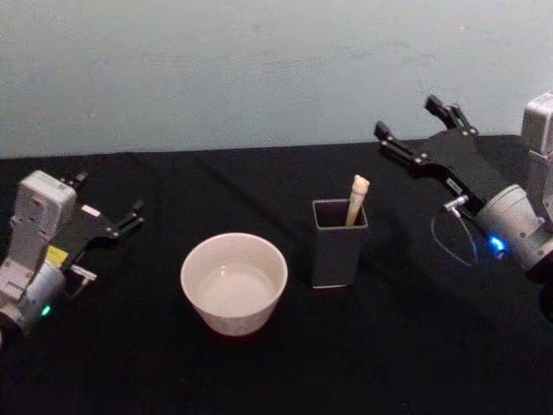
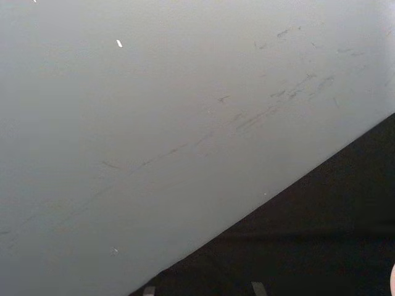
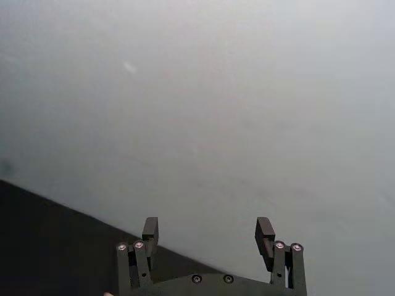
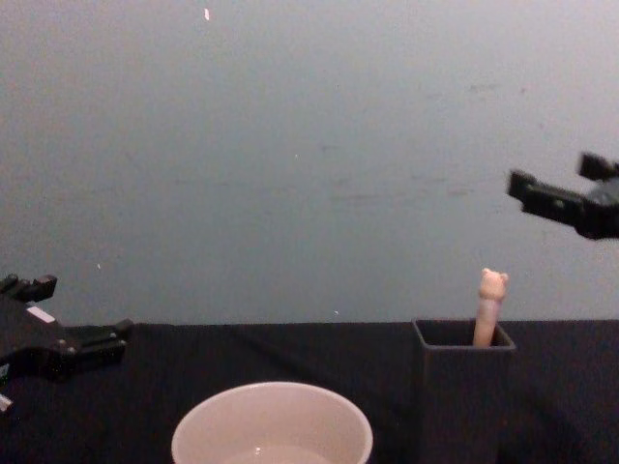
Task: Pick up the stirring spoon with one hand, stir inside the cup, then place it back in its original position.
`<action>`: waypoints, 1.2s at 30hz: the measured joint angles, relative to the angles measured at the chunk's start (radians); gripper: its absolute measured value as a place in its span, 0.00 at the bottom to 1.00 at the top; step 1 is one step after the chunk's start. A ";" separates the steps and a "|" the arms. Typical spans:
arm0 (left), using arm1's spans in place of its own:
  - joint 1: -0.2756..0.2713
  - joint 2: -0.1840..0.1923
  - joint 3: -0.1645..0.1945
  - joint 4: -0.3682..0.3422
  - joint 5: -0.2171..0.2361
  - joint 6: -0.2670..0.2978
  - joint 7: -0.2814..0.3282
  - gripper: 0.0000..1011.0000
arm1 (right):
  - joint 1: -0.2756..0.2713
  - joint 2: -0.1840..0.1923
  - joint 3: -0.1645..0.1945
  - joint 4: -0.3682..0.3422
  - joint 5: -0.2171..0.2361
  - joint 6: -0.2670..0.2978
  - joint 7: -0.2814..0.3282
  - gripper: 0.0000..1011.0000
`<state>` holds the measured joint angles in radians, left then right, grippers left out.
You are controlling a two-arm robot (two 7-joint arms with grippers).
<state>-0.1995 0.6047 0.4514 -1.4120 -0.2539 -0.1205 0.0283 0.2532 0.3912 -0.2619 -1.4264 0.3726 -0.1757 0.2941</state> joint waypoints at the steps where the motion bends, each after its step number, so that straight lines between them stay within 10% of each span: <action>1: 0.000 0.000 0.000 0.000 0.000 0.000 0.000 0.99 | 0.000 -0.006 0.003 0.007 -0.012 0.014 -0.024 0.99; 7: 0.000 0.000 0.000 0.000 0.000 0.000 0.000 0.99 | 0.000 -0.038 0.010 0.069 -0.071 0.096 -0.120 0.99; 15: 0.000 0.000 0.000 0.000 0.000 0.000 0.000 0.99 | 0.008 -0.054 -0.003 0.129 -0.104 0.154 -0.103 0.99; 36: 0.000 0.000 0.000 0.000 0.000 0.000 0.000 0.99 | 0.008 -0.054 -0.003 0.128 -0.104 0.155 -0.104 0.99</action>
<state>-0.1995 0.6047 0.4514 -1.4119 -0.2539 -0.1205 0.0283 0.2617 0.3373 -0.2653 -1.2984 0.2682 -0.0210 0.1896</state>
